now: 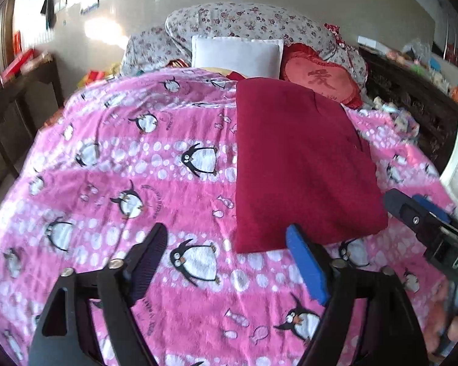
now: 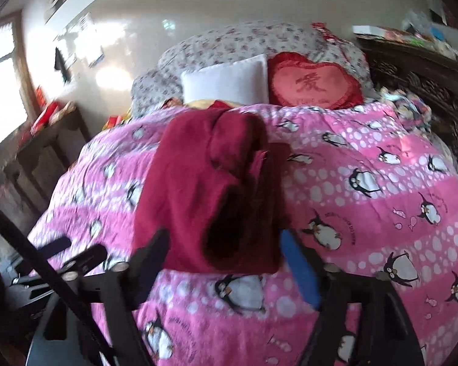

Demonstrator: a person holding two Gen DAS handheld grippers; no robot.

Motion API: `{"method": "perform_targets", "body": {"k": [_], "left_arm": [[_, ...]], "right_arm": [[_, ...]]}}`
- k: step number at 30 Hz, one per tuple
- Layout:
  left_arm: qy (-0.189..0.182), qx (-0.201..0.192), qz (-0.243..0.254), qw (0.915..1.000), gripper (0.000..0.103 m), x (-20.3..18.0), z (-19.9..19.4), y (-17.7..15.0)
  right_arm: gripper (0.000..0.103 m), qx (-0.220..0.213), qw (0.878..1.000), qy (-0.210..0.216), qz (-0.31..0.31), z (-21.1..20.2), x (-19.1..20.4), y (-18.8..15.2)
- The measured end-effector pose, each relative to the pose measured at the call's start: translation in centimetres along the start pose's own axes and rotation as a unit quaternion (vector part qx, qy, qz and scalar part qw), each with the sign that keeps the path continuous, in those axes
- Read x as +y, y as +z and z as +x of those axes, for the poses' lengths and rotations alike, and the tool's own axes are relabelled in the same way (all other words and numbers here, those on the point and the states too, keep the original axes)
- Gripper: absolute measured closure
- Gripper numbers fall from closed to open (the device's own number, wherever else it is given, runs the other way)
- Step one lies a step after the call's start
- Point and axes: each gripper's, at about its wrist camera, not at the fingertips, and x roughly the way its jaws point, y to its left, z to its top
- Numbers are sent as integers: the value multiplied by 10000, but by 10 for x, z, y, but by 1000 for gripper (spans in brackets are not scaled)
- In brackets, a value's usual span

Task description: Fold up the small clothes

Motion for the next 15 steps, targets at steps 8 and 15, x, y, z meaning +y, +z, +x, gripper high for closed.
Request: {"method": "perform_targets", "body": {"k": [8, 15], "left_arm": [[-1221, 265, -905, 9880, 8, 36, 57, 32], [-1887, 650, -1034, 9744, 7, 29, 114, 53]], "right_arm": [[8, 379, 9951, 370, 838, 57, -46, 27], [1, 643, 9911, 717, 924, 96, -61, 35]]}}
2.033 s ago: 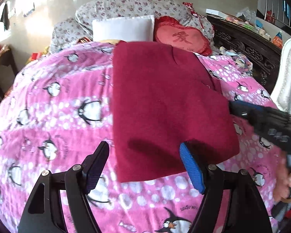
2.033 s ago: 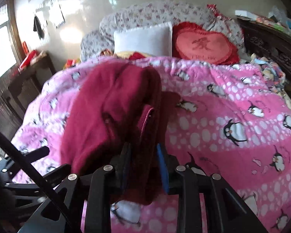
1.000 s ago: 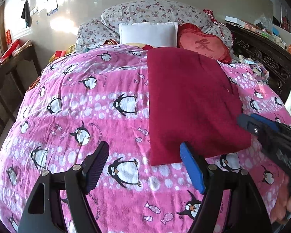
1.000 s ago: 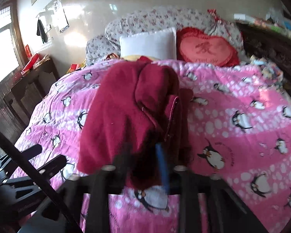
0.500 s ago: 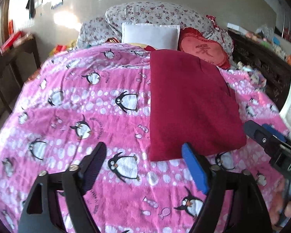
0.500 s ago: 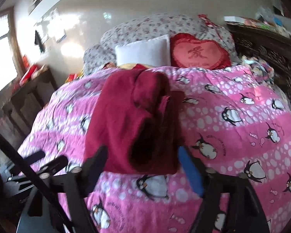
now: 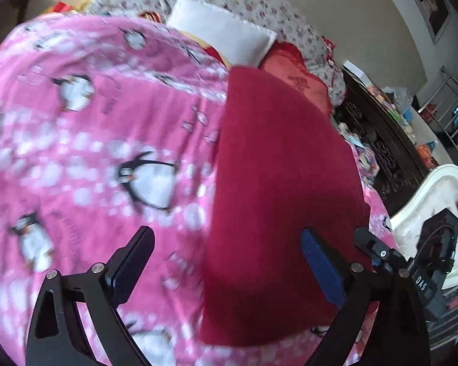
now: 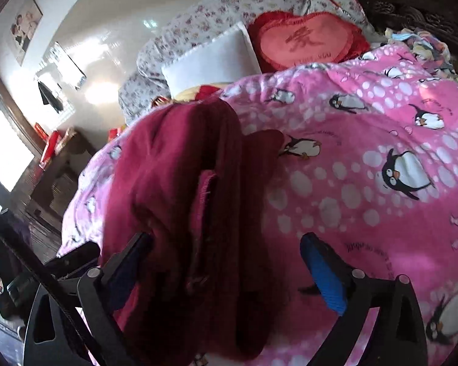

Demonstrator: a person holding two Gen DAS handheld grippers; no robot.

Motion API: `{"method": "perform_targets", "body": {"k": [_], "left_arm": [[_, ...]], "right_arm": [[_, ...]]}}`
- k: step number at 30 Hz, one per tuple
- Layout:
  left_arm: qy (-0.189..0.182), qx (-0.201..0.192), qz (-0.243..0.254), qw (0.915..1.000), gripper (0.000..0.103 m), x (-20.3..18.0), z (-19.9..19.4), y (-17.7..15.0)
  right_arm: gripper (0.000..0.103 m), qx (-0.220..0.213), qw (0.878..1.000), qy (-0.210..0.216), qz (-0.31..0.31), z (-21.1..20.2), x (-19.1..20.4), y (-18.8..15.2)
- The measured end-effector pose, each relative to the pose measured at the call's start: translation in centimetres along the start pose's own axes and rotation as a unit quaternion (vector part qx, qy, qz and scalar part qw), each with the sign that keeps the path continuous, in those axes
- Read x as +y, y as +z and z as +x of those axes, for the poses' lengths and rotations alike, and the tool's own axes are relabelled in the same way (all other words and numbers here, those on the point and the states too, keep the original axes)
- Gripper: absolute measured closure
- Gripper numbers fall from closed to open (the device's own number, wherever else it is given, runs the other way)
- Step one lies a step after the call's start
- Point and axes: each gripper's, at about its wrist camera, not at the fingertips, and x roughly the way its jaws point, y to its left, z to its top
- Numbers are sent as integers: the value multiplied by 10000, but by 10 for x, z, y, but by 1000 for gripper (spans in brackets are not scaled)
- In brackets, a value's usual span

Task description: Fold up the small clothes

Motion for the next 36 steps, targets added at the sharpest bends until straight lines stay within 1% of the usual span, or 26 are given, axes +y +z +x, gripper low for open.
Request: {"method": "perform_targets", "body": {"k": [2, 3, 5, 6, 7, 8, 9, 11, 12, 13, 14, 15, 18, 21, 23, 26, 27, 28, 29, 30, 31, 33, 34, 35, 36], "left_arm": [[-203, 101, 49, 9997, 6, -3, 15, 1], [-244, 140, 51, 9996, 4, -4, 20, 2], [-338, 267, 6, 9991, 3, -6, 33, 3], [-360, 288, -20, 9989, 3, -6, 36, 3], [-399, 288, 10, 9988, 6, -8, 36, 4], [-480, 284, 80, 9984, 14, -10, 35, 4], [-642, 325, 183, 9972, 32, -14, 32, 4], [-541, 212, 423, 9974, 39, -27, 17, 5], [-518, 186, 542, 9970, 46, -32, 11, 3], [-479, 155, 701, 9963, 50, -39, -1, 1], [-453, 154, 768, 9959, 50, -44, -10, -1], [-452, 141, 820, 9955, 50, -48, -23, -3], [-548, 27, 795, 9953, 50, -50, -64, -12], [-380, 63, 917, 9950, 50, -46, -96, -32], [-144, 146, 938, 9954, 50, -38, -113, -55], [209, 476, 872, 9948, 50, -17, -111, -90], [307, 567, 858, 9942, 49, -10, -109, -99], [428, 696, 806, 9934, 46, -3, -102, -106], [595, 812, 674, 9926, 43, 9, -95, -113], [596, 767, 583, 9936, 35, 15, -97, -115], [615, 589, 442, 9954, 33, 21, -106, -114], [880, 220, 440, 9949, 32, 20, -127, -110], [990, 37, 486, 9939, 32, 17, -136, -107], [1018, -72, 534, 9933, 32, 13, -142, -106], [1025, -130, 603, 9928, 31, 10, -145, -105]], "right_arm": [[1, 12, 9998, 187, 40, 8, -4, 1], [1, 61, 9996, 281, 41, 12, -5, 0], [2, 88, 9992, 383, -65, 19, -4, -2], [9, 46, 9992, 370, -149, 19, -2, -2], [13, -38, 9990, 329, -310, 18, 2, -3], [26, -133, 9985, 304, -432, 15, 7, -4], [35, -224, 9978, 287, -556, 9, 13, -4], [41, -340, 9969, 115, -694, -5, 24, -6], [45, -383, 9968, 117, -691, -9, 25, -7], [48, -431, 9969, 152, -633, -17, 27, -7], [50, -462, 9969, 309, -563, -25, 30, -8], [50, -488, 9963, 436, -560, -35, 36, -12], [50, -590, 9936, 515, -814, -63, 62, -22], [50, -525, 9917, 723, -928, -84, 80, -42], [50, -452, 9897, 822, -1082, -94, 93, -64], [49, -163, 9898, 798, -1168, -88, 101, -98], [46, -7, 9909, 774, -1101, -79, 97, -107], [44, 215, 9924, 709, -986, -69, 93, -114], [43, 512, 9936, 511, -866, -58, 87, -122], [42, 578, 9940, 413, -826, -56, 82, -125], [42, 466, 9948, 477, -767, -63, 80, -126], [41, 81, 9970, 381, -664, -86, 79, -121], [40, -115, 9968, 334, -724, -96, 82, -117], [40, -312, 9952, 326, -867, -107, 89, -112], [41, -395, 9935, 371, -1000, -113, 97, -108]]}}
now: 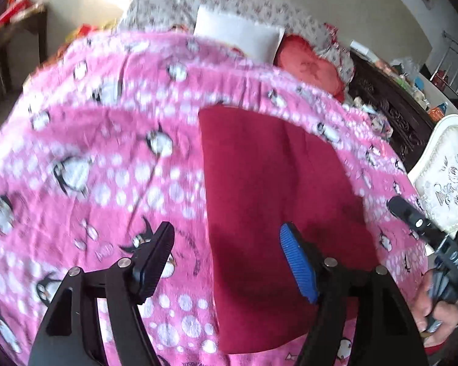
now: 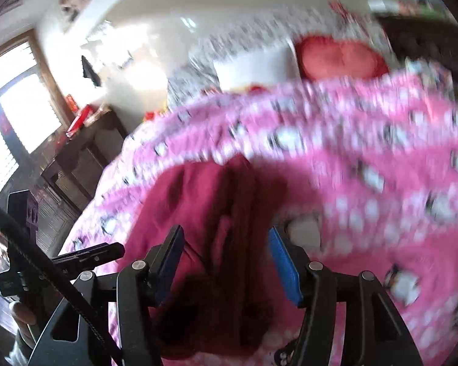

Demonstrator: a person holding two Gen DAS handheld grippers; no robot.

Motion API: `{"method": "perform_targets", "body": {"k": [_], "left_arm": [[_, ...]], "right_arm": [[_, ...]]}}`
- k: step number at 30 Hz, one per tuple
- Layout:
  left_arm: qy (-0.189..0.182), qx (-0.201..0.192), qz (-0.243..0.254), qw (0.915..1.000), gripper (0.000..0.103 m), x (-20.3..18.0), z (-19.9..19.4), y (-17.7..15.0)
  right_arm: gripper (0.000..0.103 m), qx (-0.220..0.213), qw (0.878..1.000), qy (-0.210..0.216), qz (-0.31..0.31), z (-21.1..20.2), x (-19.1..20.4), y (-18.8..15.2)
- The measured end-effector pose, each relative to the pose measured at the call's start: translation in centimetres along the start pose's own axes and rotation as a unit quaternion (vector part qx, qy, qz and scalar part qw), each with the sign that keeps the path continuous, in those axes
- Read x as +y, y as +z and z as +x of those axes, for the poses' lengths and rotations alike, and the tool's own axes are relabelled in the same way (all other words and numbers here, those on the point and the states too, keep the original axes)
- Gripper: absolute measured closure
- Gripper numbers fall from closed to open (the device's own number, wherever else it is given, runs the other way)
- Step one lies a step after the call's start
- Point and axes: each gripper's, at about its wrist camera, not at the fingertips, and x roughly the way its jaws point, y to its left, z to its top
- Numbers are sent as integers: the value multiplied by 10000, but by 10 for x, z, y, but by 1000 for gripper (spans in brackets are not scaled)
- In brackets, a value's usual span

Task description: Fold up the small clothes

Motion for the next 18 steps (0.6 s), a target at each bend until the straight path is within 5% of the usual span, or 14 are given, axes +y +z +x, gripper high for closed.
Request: {"method": "perform_targets", "body": {"k": [6, 12, 18], "left_arm": [[321, 150, 514, 9980, 30, -33, 15, -13], [415, 171, 549, 9975, 27, -37, 33, -23], [515, 105, 494, 9974, 23, -35, 36, -22]], "right_arm": [[64, 212, 9977, 104, -628, 31, 38, 17], [70, 991, 9924, -452, -579, 110, 8, 10], [68, 816, 9956, -208, -421, 79, 7, 10]]}}
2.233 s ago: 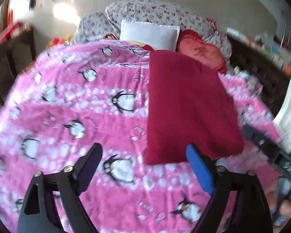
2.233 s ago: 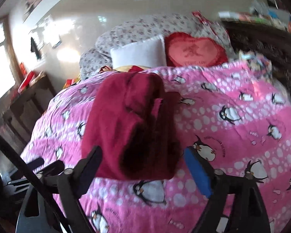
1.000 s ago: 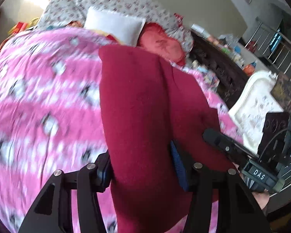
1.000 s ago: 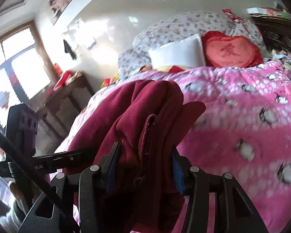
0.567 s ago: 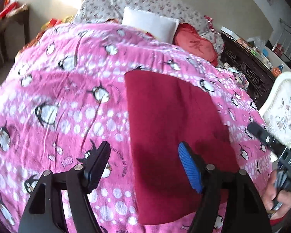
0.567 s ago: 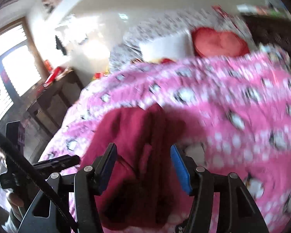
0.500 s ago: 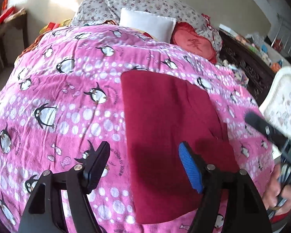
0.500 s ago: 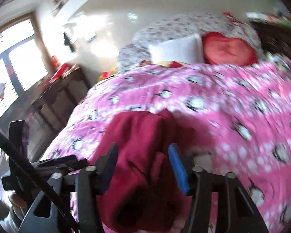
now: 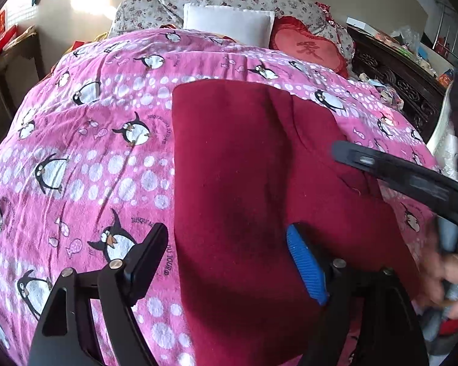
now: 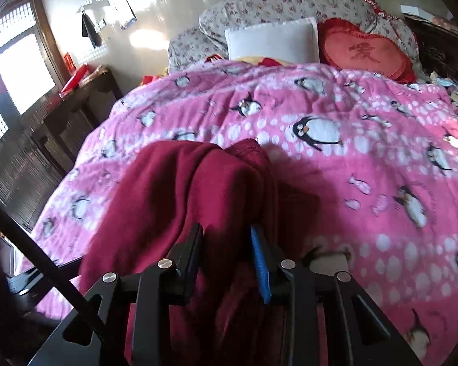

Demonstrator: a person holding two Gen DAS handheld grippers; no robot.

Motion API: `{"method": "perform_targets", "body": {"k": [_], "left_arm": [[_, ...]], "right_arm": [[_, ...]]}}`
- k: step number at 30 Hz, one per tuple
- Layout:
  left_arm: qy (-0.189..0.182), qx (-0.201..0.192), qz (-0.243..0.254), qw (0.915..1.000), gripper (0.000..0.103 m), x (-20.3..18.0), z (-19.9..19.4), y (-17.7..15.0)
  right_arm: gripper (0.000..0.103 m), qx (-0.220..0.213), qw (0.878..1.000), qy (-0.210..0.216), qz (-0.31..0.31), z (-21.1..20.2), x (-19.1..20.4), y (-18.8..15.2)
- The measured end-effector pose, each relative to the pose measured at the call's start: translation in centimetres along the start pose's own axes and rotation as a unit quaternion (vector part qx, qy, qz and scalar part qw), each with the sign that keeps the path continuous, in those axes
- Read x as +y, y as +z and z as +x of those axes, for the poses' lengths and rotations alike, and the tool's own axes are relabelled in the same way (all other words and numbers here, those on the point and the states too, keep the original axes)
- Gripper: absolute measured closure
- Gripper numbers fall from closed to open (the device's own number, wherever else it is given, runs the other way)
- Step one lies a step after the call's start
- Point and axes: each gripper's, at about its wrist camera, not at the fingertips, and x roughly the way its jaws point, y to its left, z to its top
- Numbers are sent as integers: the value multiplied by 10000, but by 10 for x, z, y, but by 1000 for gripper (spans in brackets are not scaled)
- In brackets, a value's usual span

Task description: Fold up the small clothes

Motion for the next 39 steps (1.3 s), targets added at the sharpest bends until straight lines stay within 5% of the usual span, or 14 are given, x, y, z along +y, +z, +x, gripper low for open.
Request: {"method": "perform_targets", "body": {"k": [5, 10, 16, 20, 24, 39], "left_arm": [[131, -70, -10, 9999, 23, -3, -3, -2], [407, -202, 158, 9988, 23, -11, -7, -6], [684, -463, 203, 9964, 23, -11, -28, -9], [792, -589, 108, 9951, 23, -8, -43, -11], [891, -722, 66, 9934, 23, -7, -55, -15], [1002, -1025, -100, 9896, 23, -2, -76, -18]], "right_arm": [[66, -172, 9989, 95, -425, -44, 25, -28], [59, -9, 9978, -437, -498, -28, 23, -65], [54, -363, 9977, -437, -364, -56, 29, -60], [31, -659, 9956, -551, -369, -77, 40, -58], [23, -805, 9937, -677, -378, -87, 50, -56], [15, -885, 9922, -811, -339, -94, 61, -59]]}}
